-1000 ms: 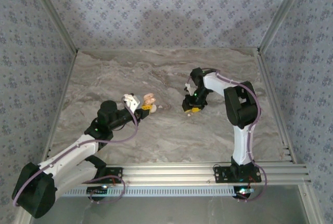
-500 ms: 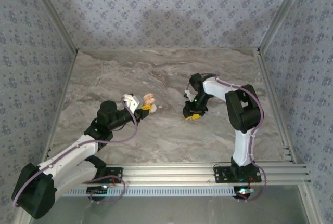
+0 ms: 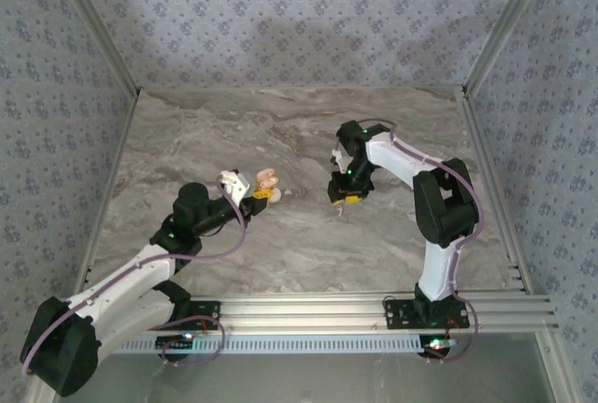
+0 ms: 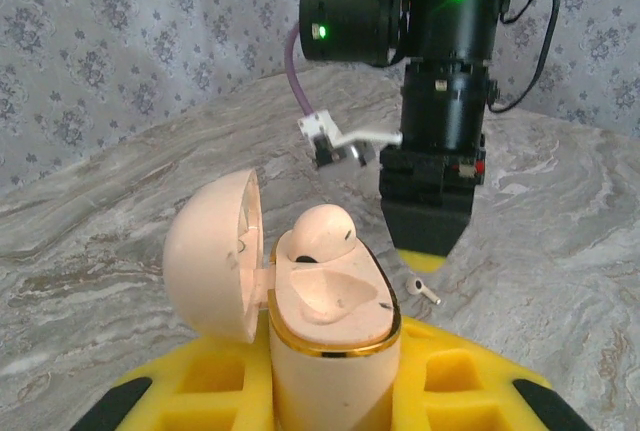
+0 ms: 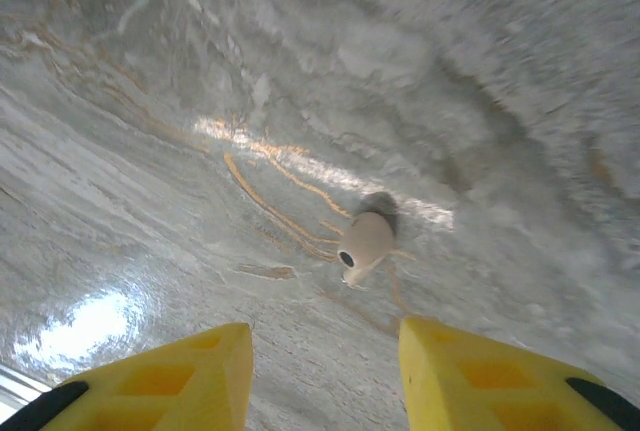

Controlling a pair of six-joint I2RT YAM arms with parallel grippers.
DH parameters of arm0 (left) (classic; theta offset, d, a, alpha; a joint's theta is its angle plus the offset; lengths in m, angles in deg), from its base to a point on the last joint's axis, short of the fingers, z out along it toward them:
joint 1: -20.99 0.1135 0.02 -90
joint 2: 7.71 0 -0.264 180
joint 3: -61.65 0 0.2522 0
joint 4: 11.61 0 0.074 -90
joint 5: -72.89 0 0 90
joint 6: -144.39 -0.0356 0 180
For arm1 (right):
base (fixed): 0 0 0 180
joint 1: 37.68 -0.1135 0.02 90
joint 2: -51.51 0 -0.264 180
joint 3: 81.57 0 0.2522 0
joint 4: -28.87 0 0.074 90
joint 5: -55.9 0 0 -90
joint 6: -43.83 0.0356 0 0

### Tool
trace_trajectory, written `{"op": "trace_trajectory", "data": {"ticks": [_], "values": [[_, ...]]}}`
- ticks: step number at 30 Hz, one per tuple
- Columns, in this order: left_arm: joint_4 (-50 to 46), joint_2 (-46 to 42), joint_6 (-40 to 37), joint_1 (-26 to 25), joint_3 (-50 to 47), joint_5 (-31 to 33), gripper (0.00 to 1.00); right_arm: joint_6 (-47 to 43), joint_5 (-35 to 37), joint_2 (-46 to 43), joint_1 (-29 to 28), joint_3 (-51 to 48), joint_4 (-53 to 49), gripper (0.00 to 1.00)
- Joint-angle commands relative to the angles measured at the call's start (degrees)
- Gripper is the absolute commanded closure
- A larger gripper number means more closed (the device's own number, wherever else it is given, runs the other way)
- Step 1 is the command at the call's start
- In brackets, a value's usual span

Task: Insert wireless bluetooth earbuds into charging case

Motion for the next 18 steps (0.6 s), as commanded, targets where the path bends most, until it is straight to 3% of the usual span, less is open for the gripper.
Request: {"op": "trace_trajectory", "data": {"ticks": [1,18], "values": [[0.85,-0.58,-0.39,0.32,-0.43,-0.11,0.86,3.57,4.21,-1.93,0.08,2.49,-3.53,0.55],[1.52,3.19,-1.09,0.3,0.26,-0.63,0.86,1.52,5.6,6.92,0.16,9.65,-4.53,0.52]]}}
